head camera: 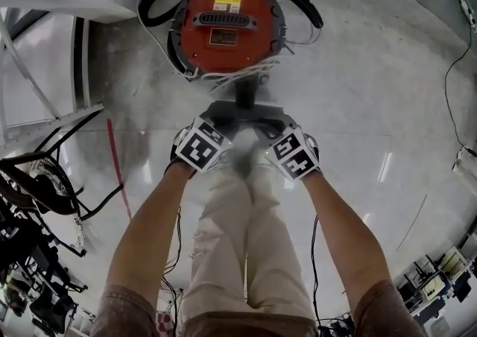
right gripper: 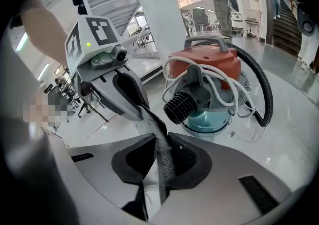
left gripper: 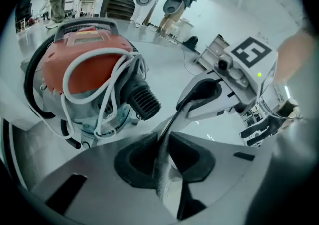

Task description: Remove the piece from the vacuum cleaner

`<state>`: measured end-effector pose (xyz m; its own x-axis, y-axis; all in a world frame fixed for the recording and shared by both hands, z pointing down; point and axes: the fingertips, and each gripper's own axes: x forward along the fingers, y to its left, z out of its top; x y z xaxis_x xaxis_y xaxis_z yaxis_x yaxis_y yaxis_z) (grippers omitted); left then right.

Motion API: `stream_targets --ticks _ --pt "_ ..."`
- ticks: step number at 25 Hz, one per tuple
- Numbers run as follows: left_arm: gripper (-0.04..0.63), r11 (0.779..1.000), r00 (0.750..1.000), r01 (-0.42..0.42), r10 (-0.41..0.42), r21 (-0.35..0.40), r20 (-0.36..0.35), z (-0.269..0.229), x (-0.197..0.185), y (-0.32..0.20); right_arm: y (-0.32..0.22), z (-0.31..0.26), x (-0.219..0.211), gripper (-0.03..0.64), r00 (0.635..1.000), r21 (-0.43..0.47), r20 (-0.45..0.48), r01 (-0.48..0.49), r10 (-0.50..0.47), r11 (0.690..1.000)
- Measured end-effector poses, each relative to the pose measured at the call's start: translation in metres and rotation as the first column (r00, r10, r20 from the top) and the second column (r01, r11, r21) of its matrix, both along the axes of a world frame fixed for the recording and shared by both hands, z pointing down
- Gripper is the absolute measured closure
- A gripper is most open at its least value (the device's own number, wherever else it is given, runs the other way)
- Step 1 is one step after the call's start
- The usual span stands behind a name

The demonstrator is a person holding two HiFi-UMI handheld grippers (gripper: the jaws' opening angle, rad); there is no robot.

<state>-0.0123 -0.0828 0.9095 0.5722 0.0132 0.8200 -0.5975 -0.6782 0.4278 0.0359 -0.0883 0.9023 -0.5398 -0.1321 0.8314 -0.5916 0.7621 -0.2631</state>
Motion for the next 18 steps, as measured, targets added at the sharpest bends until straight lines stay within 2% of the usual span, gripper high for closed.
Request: stream_targets --ticks 5,8,14,18 --pt "0.531 1.0 1.0 0.015 -0.014 0.023 -0.015 -0.011 0.003 0.008 0.008 -0.006 0.003 0.563 1.0 -0.006 0.003 0.03 -0.03 1.0" --pt "0.531 0.998 0.999 0.027 -0.026 0.057 -0.027 -0.038 0.003 0.006 0.006 -0.033 0.001 0.561 1.0 0.003 0.023 -0.003 0.003 1.0" --pt "0.529 0.991 0.998 0.018 -0.01 0.13 -0.055 -0.139 0.002 -0.002 0.001 -0.134 -0.001 0.56 0.998 0.059 0.052 -0.033 0.03 0.998" --pt "0.529 0.987 0.997 0.055 -0.045 0.15 -0.07 -0.222 0.001 -0.017 -0.017 -0.216 0.0 0.56 0.998 0.114 0.056 -0.025 0.019 0.993"
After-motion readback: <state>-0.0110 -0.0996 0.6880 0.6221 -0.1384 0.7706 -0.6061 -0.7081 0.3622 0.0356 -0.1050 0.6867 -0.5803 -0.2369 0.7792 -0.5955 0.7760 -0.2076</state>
